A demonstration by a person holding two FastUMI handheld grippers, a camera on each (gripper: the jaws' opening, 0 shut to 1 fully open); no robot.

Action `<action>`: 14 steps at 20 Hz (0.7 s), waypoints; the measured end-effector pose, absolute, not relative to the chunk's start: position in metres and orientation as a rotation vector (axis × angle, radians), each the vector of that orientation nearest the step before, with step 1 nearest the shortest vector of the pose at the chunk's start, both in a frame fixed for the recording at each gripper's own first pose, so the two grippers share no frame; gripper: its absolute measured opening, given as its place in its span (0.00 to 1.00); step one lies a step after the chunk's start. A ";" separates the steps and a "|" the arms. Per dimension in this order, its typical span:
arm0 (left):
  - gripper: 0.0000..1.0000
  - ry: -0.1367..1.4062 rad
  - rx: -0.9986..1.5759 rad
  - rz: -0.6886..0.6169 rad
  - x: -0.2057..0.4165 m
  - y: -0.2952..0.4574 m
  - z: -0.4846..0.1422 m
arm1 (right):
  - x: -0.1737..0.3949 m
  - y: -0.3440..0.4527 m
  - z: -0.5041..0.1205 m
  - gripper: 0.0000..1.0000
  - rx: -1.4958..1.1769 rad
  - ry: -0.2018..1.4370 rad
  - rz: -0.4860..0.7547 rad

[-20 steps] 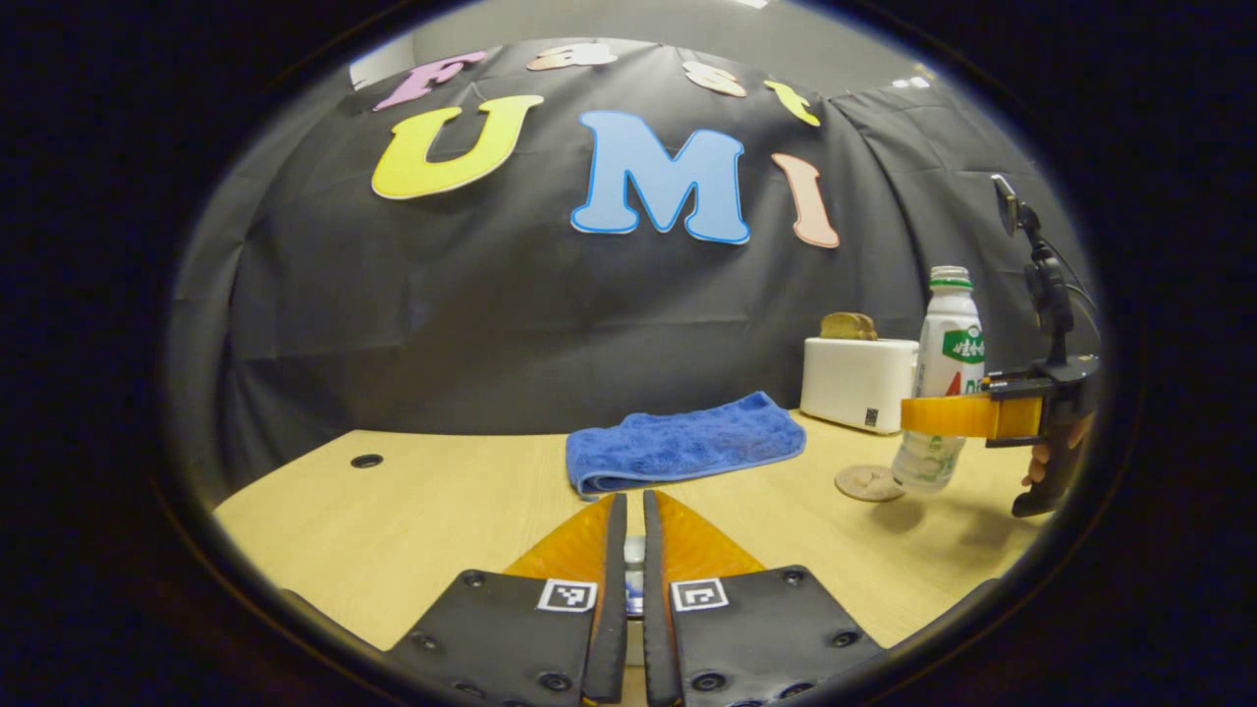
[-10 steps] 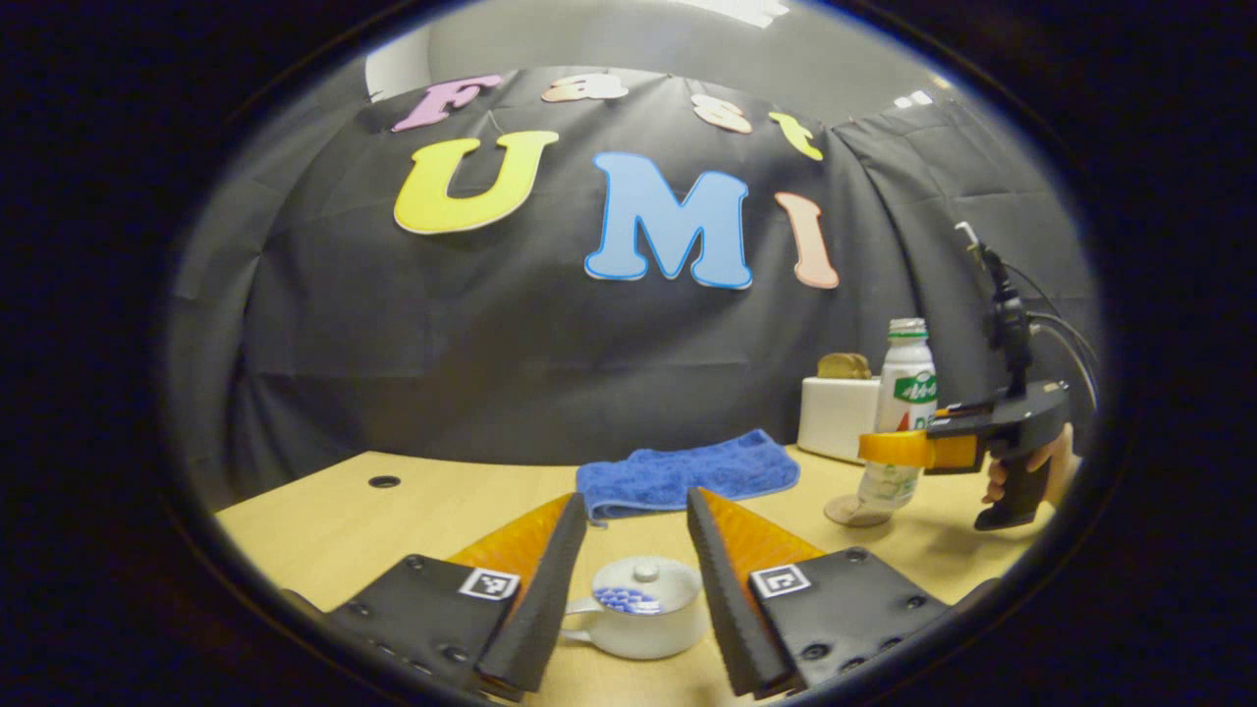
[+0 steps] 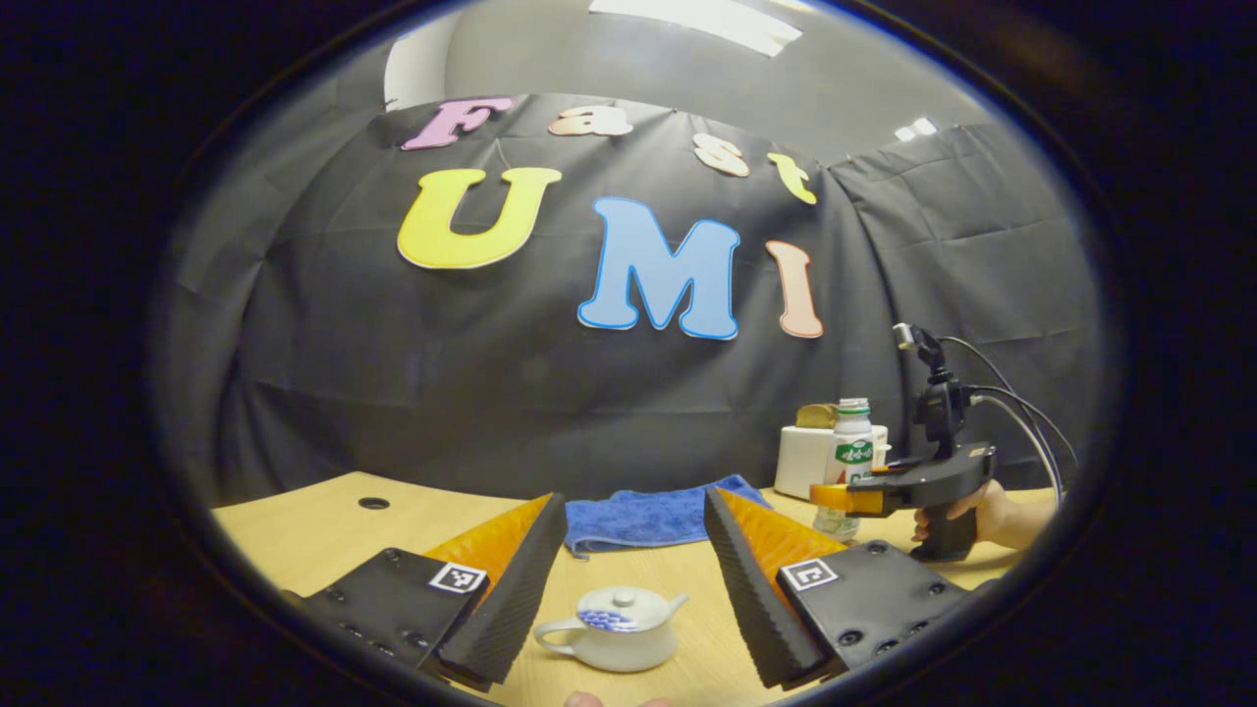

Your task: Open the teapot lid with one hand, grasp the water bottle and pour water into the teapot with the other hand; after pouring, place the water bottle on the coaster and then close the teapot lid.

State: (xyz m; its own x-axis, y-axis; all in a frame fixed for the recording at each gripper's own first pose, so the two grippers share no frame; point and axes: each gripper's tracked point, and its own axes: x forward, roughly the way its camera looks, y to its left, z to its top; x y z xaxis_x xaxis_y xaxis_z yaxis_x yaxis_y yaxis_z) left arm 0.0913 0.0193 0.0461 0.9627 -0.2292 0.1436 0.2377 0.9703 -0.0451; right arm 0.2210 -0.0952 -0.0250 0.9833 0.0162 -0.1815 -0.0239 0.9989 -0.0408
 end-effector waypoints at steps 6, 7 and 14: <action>0.96 -0.151 -0.020 -0.235 0.090 0.013 0.048 | 0.224 -0.096 -0.039 0.72 -0.021 0.205 0.015; 0.96 -0.148 -0.014 -0.238 0.089 0.010 0.046 | 0.225 -0.096 -0.042 0.72 -0.024 0.214 0.015; 0.96 -0.143 -0.009 -0.241 0.090 0.011 0.045 | 0.223 -0.099 -0.041 0.72 -0.016 0.210 0.001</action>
